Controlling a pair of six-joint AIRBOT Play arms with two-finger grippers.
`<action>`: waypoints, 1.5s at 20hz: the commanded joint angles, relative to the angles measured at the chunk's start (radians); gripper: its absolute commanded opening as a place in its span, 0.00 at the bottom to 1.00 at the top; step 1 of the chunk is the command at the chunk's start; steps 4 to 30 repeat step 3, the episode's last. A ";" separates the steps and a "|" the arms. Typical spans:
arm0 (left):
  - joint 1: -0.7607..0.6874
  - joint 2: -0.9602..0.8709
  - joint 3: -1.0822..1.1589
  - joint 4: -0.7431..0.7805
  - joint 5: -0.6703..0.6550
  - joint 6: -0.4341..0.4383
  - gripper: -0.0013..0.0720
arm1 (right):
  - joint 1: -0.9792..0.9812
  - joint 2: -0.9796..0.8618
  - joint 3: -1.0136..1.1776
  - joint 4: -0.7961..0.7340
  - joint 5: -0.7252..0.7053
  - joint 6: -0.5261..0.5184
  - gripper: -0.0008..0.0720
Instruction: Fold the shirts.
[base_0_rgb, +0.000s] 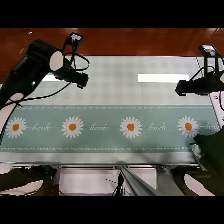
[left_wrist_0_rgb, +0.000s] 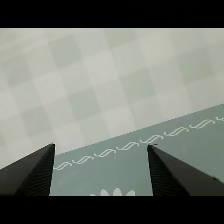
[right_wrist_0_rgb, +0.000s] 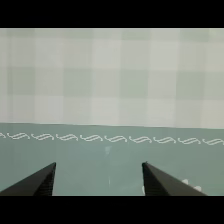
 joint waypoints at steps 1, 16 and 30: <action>0.000 0.000 0.001 0.000 0.000 0.000 1.00 | 0.001 0.000 0.001 -0.001 0.000 -0.002 0.83; 0.000 0.000 0.001 0.000 0.000 0.000 1.00 | 0.001 0.000 0.001 -0.001 0.000 -0.002 0.83; 0.000 0.000 0.001 0.000 0.000 0.000 1.00 | 0.001 0.000 0.001 -0.001 0.000 -0.002 0.83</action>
